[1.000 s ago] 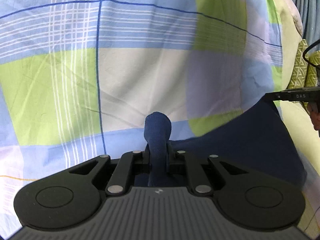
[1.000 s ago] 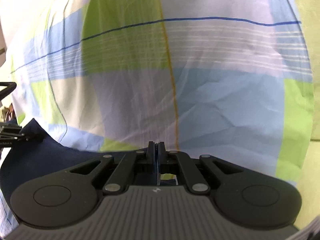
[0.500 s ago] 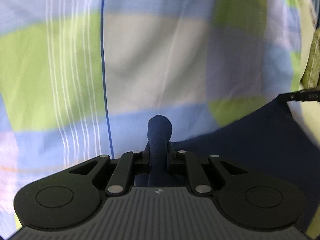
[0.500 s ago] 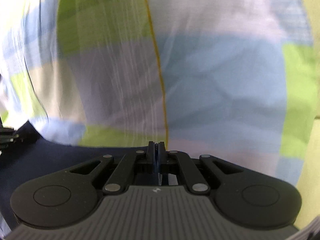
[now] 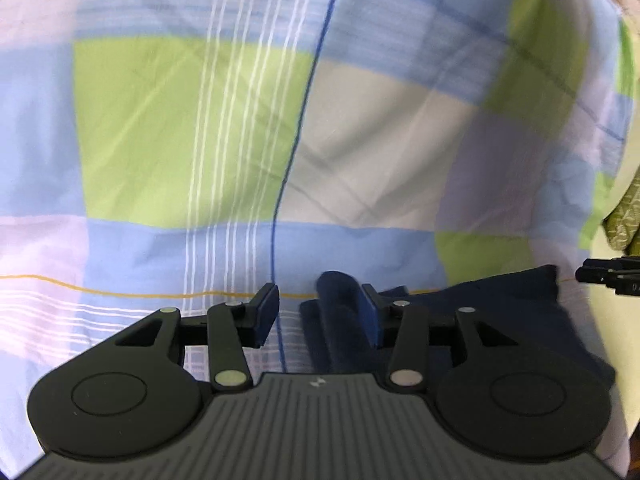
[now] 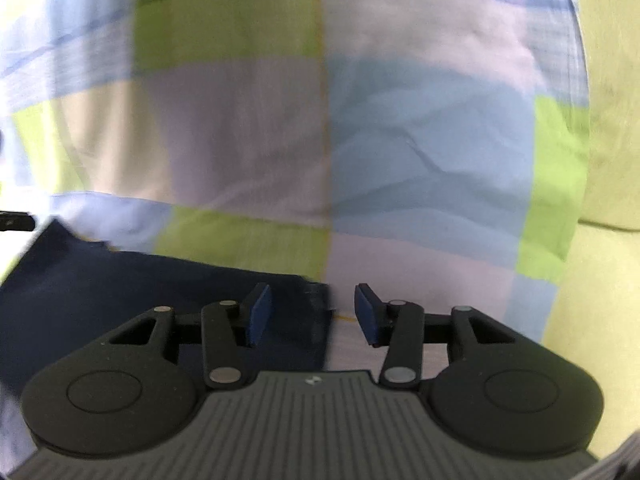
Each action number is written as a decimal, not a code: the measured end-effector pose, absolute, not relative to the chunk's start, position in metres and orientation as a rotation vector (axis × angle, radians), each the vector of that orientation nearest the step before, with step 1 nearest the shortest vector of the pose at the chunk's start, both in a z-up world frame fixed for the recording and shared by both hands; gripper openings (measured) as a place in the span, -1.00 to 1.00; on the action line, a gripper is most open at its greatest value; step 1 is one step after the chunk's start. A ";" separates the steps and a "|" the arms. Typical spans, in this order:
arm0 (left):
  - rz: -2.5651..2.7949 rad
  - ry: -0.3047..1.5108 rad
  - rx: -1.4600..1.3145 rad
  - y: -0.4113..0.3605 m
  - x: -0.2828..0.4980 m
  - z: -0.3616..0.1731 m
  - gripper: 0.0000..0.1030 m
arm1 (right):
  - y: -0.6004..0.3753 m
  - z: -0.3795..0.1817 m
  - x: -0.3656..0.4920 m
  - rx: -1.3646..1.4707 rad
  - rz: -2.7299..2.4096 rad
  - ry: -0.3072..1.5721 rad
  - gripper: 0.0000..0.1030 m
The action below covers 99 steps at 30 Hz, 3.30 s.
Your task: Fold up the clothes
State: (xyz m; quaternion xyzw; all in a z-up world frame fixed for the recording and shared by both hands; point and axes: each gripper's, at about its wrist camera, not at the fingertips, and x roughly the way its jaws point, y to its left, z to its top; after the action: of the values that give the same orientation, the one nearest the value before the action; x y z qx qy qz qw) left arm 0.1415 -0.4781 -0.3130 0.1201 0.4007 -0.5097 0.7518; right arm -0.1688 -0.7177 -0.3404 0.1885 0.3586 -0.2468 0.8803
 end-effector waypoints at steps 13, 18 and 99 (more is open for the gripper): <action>-1.070 0.809 0.529 -0.511 0.131 -0.372 -0.26 | -0.634 -0.386 -0.131 0.416 -0.254 0.778 -0.28; -1.065 0.803 0.518 -0.514 0.137 -0.363 -0.28 | -0.613 -0.355 -0.128 0.302 -0.229 0.732 -0.29; -1.185 -0.243 1.465 -0.414 -0.066 -0.408 -0.20 | -0.500 -0.429 -0.217 -0.837 -0.273 0.734 -0.72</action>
State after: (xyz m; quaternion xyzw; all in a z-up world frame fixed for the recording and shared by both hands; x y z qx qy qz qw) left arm -0.0655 -0.4139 -0.4083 0.6271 -0.1040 -0.5073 0.5818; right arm -0.2169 -0.5002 -0.4291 -0.3961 0.3473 -0.1290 0.8402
